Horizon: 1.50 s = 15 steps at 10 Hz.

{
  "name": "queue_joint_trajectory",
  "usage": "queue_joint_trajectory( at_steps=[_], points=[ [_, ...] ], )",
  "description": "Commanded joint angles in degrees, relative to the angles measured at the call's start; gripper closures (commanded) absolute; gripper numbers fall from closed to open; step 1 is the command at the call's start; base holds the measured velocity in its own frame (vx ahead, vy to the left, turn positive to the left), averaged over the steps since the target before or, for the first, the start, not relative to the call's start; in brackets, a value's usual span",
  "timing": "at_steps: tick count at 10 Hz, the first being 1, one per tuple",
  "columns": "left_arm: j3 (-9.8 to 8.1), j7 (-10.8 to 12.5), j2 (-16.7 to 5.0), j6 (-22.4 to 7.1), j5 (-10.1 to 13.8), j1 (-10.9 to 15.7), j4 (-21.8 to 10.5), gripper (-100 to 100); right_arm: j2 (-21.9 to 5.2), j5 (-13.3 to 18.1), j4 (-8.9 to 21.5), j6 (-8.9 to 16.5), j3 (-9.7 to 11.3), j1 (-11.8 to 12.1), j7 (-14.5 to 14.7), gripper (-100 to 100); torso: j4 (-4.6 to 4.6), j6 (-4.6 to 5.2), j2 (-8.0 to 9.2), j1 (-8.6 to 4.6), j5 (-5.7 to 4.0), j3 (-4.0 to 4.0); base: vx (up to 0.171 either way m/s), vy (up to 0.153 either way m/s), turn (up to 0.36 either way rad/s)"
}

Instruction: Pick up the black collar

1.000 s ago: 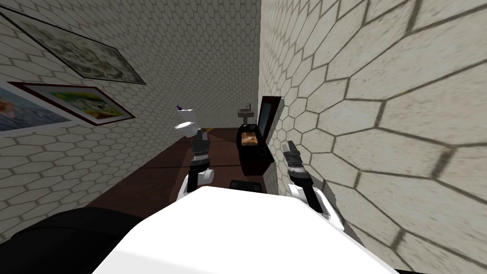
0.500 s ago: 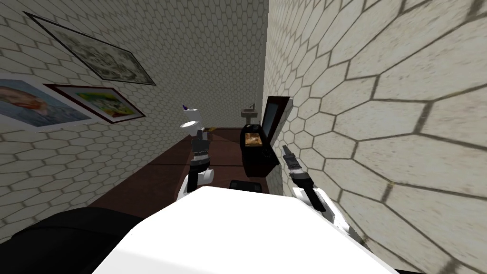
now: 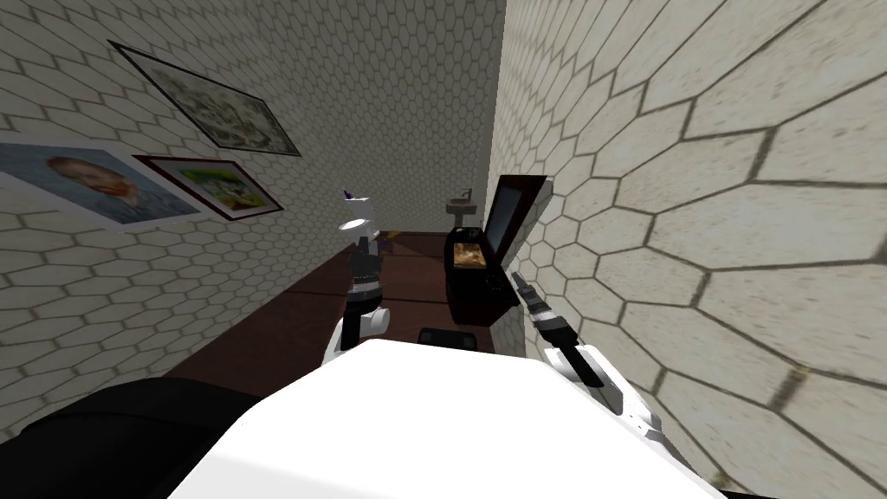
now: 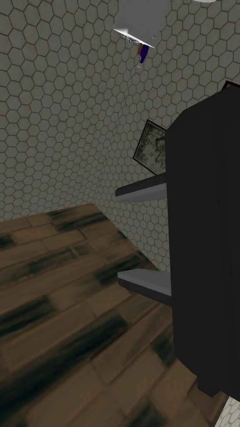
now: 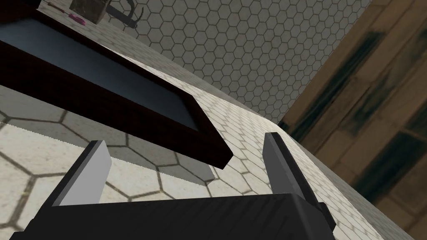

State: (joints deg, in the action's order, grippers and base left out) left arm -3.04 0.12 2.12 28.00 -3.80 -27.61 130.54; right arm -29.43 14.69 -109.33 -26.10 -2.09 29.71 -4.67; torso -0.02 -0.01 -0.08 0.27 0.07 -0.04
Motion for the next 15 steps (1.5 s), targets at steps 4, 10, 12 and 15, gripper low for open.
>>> queue_joint_trajectory(
  at_steps=[4, 10, 12, 15],
  points=[
    [0.0, 0.0, 0.0, 0.0, 0.0, -0.01, 0.0, 0, -6.75, 3.05, 8.28, -0.57, 0.44, -0.32, 0.99, -100, -0.01, 0.03, -0.02, 0.01, 0.01, -0.01, 0.03, 0.077, 0.115],
    [-0.01, 0.0, 0.0, 0.0, 0.0, -0.01, 0.0, 0, -15.6, 6.58, 18.73, -1.22, 1.72, -0.78, 2.49, -100, 0.0, 0.05, -0.01, -0.01, 0.01, -0.01, 0.034, 0.075, 0.116],
    [-0.01, 0.0, 0.0, 0.0, 0.0, -0.01, 0.0, 0, -18.26, 7.69, 21.39, -1.57, 2.37, -1.02, 3.11, -100, 0.0, 0.03, 0.01, -0.02, 0.01, 0.0, 0.036, 0.076, 0.153],
    [-0.01, 0.0, -0.01, 0.0, 0.0, -0.01, 0.0, 0, -21.65, 8.74, 25.26, -1.98, 3.14, -1.3, 3.79, -100, 0.01, 0.06, 0.07, -0.13, -0.02, 0.04, 0.024, 0.051, 0.09]
  ],
)
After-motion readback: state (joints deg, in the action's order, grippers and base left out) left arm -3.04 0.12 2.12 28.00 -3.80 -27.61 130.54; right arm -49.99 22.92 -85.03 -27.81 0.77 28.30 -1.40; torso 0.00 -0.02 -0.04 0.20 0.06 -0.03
